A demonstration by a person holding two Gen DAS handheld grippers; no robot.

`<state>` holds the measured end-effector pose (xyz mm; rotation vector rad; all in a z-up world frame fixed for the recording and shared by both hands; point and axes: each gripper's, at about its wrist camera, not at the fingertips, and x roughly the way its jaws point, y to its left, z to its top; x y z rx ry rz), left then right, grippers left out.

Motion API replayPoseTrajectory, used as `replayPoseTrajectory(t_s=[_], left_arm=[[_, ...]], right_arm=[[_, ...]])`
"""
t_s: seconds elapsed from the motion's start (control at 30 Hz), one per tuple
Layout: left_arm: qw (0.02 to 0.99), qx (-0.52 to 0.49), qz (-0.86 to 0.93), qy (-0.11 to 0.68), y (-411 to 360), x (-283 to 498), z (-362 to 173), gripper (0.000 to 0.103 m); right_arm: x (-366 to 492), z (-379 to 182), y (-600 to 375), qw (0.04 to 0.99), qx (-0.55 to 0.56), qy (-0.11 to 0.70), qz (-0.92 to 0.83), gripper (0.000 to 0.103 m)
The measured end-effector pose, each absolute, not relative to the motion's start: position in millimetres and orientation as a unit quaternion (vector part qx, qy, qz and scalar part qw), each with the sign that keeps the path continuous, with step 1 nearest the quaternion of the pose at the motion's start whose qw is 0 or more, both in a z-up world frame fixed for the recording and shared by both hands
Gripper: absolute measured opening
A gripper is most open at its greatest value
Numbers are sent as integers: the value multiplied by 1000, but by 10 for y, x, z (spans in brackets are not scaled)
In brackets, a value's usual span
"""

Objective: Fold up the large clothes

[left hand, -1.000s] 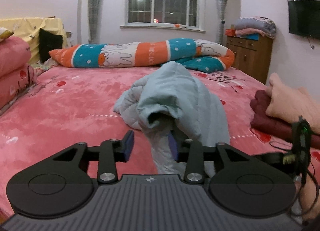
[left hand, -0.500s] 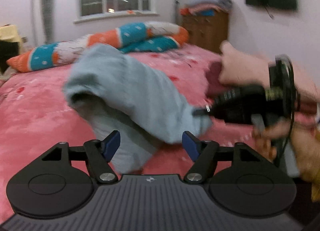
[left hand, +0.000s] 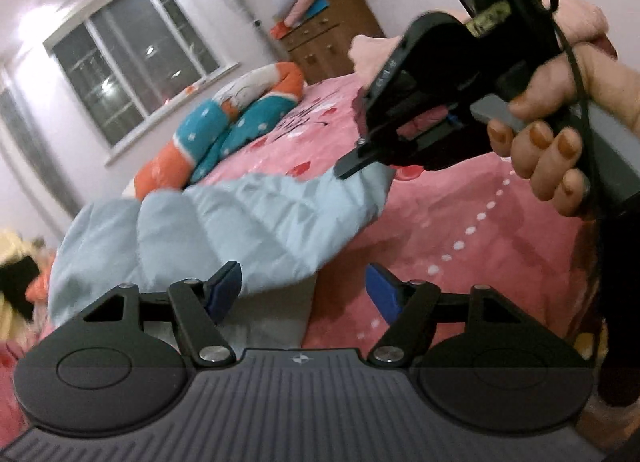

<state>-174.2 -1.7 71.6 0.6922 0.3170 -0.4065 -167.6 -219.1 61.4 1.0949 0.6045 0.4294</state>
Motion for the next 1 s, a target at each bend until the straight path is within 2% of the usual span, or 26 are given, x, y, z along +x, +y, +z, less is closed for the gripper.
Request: replayPoseTrajectory(t_s=[0.17, 0.37, 0.47, 0.53, 0.67, 0.7, 0.73, 0.8, 1.0], left_arm=[[881, 409, -200, 126, -195, -1562, 520, 86], [882, 413, -174, 144, -345, -1152, 367, 81], [894, 391, -153, 159, -338, -937, 385, 69], [903, 370, -144, 163, -305, -842, 471, 45], [925, 318, -134, 162, -288, -611, 671, 27], [931, 299, -129, 162, -255, -552, 754, 20], [939, 276, -122, 164, -215, -485, 848, 17], [954, 224, -112, 166, -99, -348, 1046, 15], [983, 90, -71, 143, 556, 155, 1784, 12]], right_arm=[[-1698, 618, -2271, 779, 523, 271, 214, 0], [-1702, 621, -2301, 775, 526, 268, 225, 0], [-1688, 623, -2291, 776, 523, 270, 229, 0], [-1678, 643, -2283, 783, 513, 271, 227, 0], [-1676, 663, -2314, 792, 506, 261, 220, 4], [-1677, 665, -2329, 795, 505, 259, 213, 12], [-1682, 660, -2347, 796, 507, 256, 208, 27], [-1706, 643, -2411, 799, 516, 245, 189, 44], [-1685, 601, -2450, 815, 500, 253, 147, 51]])
